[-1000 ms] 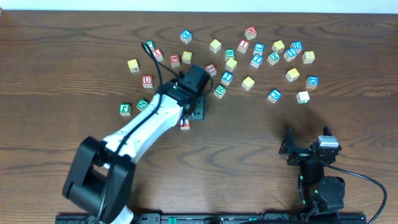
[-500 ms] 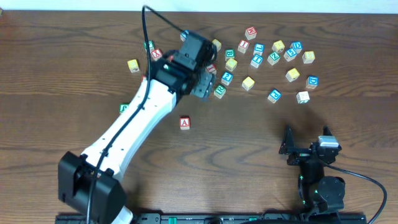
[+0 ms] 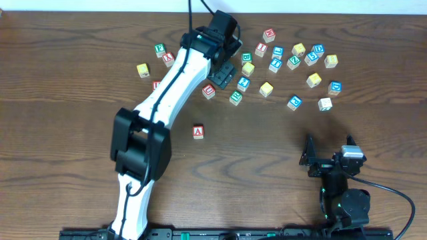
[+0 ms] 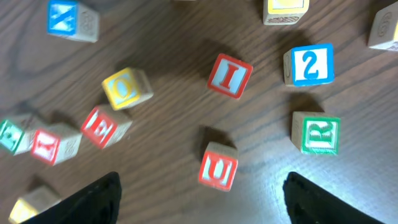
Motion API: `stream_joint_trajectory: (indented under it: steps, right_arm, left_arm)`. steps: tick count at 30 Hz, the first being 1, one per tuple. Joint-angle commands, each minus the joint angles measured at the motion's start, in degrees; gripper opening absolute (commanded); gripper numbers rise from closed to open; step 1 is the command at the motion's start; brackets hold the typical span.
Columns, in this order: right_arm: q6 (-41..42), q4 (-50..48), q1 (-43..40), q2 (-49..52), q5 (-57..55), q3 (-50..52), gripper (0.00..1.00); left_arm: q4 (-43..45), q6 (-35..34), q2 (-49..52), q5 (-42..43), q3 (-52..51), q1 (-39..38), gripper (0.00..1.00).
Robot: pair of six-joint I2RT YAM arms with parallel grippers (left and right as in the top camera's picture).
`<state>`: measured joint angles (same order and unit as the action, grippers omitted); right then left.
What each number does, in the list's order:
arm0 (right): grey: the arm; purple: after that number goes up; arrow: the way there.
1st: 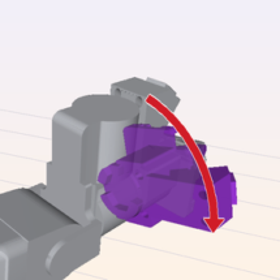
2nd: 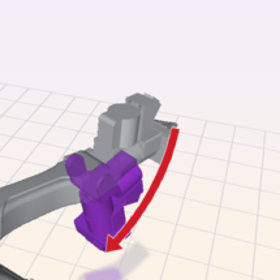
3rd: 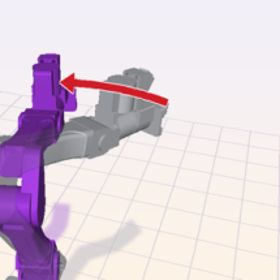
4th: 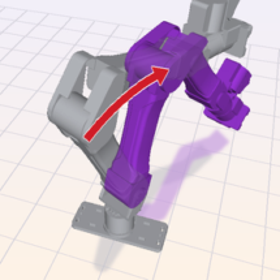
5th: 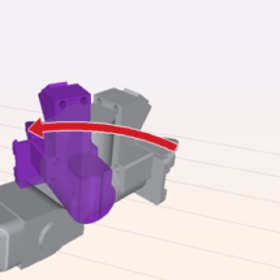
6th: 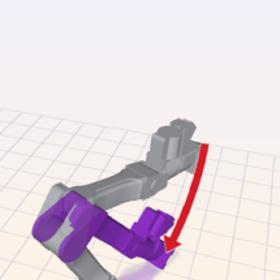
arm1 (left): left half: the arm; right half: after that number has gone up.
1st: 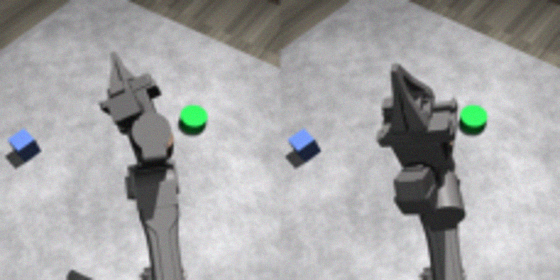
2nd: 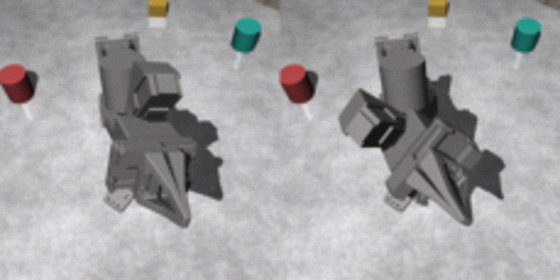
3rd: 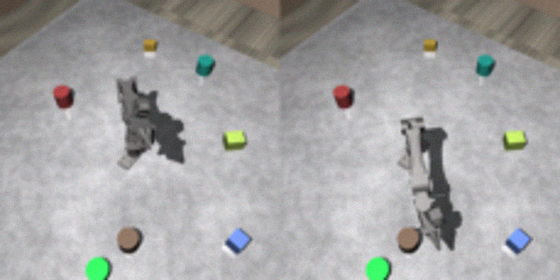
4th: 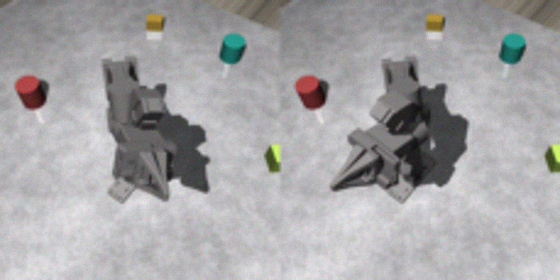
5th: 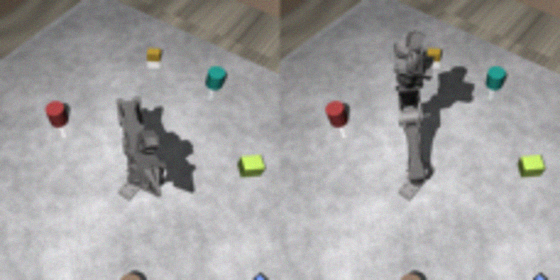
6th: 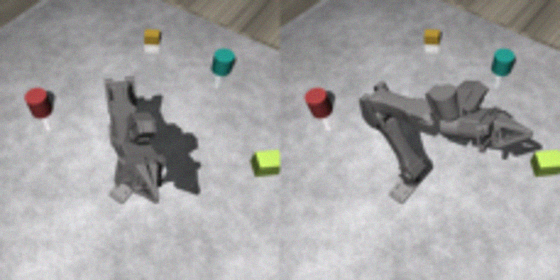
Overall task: Spell out AI2
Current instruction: 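Move the left gripper up to the red-lettered I block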
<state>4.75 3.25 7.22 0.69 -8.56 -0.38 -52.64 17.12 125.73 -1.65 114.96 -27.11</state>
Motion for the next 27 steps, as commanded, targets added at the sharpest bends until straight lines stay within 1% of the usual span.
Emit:
stream_joint_trajectory:
  steps: [1, 10, 14, 20, 27]
  right_arm:
    - [-0.11, 0.26, -0.59, -0.31, -0.04, 0.07, 0.99]
    - [-0.13, 0.26, -0.59, -0.31, -0.04, 0.07, 0.99]
    - [-0.11, 0.26, -0.59, -0.31, -0.04, 0.07, 0.99]
    - [-0.11, 0.26, -0.59, -0.31, -0.04, 0.07, 0.99]
    - [-0.11, 0.26, -0.59, -0.31, -0.04, 0.07, 0.99]
  left_arm:
    - [-0.28, 6.16, 2.08, 3.3, 3.8, 0.07, 0.84]
    - [2.27, 10.01, 2.95, 6.47, 3.8, 1.22, 0.85]
    - [3.19, 11.58, 2.99, 9.77, 3.78, 2.54, 0.85]
    - [7.56, 12.07, 3.8, 10.27, 3.8, 4.5, 0.85]
    - [7.69, 13.53, 5.16, 10.27, 3.8, 4.42, 0.86]
